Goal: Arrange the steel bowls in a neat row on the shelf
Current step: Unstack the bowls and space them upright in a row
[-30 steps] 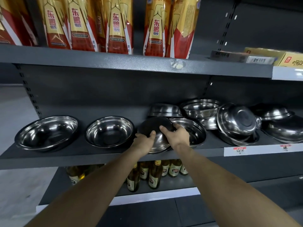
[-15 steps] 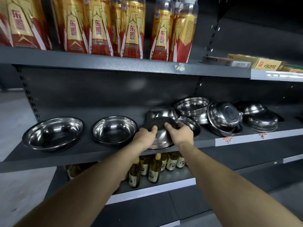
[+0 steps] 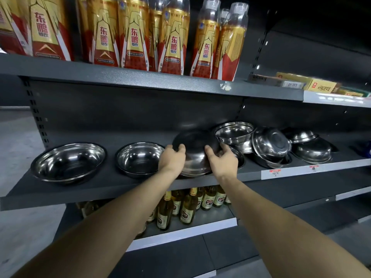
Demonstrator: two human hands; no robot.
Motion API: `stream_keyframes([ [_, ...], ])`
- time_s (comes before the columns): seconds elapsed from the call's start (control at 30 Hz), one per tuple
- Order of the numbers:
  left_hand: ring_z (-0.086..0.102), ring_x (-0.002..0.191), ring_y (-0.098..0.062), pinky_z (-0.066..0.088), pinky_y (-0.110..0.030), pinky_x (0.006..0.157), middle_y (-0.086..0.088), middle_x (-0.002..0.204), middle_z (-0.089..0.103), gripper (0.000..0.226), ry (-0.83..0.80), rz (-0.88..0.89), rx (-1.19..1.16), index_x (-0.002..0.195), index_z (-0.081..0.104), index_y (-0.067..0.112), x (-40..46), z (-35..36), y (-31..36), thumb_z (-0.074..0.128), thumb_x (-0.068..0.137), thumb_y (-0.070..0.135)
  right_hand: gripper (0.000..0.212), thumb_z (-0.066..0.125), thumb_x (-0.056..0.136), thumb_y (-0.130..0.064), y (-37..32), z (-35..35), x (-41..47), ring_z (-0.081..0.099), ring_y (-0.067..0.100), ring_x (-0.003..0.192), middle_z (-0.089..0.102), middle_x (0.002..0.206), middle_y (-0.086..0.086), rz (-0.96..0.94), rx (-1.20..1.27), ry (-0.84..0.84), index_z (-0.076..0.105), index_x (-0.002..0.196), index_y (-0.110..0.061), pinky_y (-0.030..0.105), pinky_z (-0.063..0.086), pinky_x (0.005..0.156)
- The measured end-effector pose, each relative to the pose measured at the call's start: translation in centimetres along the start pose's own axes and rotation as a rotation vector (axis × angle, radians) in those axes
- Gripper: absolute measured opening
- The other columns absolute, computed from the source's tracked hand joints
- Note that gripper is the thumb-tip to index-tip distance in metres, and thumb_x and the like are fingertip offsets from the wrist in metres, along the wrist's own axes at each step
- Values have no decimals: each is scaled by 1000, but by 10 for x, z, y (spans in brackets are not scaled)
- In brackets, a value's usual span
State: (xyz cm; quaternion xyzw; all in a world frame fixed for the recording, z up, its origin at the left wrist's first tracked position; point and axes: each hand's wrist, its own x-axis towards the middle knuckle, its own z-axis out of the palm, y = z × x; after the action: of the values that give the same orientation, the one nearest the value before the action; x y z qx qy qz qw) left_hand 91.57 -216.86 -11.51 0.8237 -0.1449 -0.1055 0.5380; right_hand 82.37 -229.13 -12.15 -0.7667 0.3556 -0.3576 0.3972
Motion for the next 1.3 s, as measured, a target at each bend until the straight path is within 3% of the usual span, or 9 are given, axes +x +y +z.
stream_keyframes([
  [0.3,59,116,-24,52,-44,98,-4,132,59,58,-28,-151,-626,137,50,19,34,-23,12,44,95,59,70,75,85,-21,2,9,5,60,1,107,64,122,-10,-227,110,-24,38,144,-26,26,46,101],
  [0.4,57,120,-24,49,-45,103,-5,135,59,68,-49,-154,-612,140,51,21,38,-27,12,34,93,69,69,71,84,-5,8,11,9,58,-15,92,61,115,-18,-183,125,4,40,141,-30,12,45,89],
  [0.53,60,115,-23,53,-41,97,-2,133,58,79,-73,-189,-523,139,51,21,40,-26,11,31,87,78,32,50,92,-9,11,11,17,64,3,91,66,103,-15,-4,318,135,57,116,-29,5,46,72],
  [0.63,62,84,-14,56,-30,76,0,101,63,40,-83,-164,-563,111,58,21,40,-19,11,47,96,56,29,40,100,-34,12,8,24,58,14,102,57,93,-24,107,398,141,62,117,-26,16,38,84],
  [0.73,55,68,-13,54,-35,85,-3,86,60,5,-75,-152,-590,92,57,18,42,-9,8,56,94,14,48,43,98,-52,16,5,34,58,13,99,63,109,-8,201,425,45,58,129,-20,31,44,94],
  [0.83,56,71,-12,56,-33,84,-4,89,61,14,-79,-146,-600,93,58,16,44,-2,6,53,92,3,48,53,96,-27,15,2,41,64,15,57,69,88,7,321,449,-108,45,142,-14,31,57,60],
  [0.93,60,75,-12,55,-22,67,-5,95,64,16,-98,-109,-515,108,60,12,45,-4,3,55,94,7,61,52,98,-13,14,-2,45,61,15,42,67,76,9,342,447,-159,28,154,-15,24,51,43],
  [1.07,65,107,-29,50,-36,94,-8,115,70,37,-112,9,-174,124,60,15,52,-9,-4,63,92,33,57,50,99,-12,16,-3,49,62,14,40,67,87,8,336,405,-140,32,153,-17,25,54,47],
  [1.3,49,131,-23,40,-38,106,-2,154,40,68,21,156,425,151,35,25,68,-46,-10,42,93,61,53,50,98,-12,22,-6,57,64,14,42,64,97,3,356,398,-80,39,148,-21,22,54,44],
])
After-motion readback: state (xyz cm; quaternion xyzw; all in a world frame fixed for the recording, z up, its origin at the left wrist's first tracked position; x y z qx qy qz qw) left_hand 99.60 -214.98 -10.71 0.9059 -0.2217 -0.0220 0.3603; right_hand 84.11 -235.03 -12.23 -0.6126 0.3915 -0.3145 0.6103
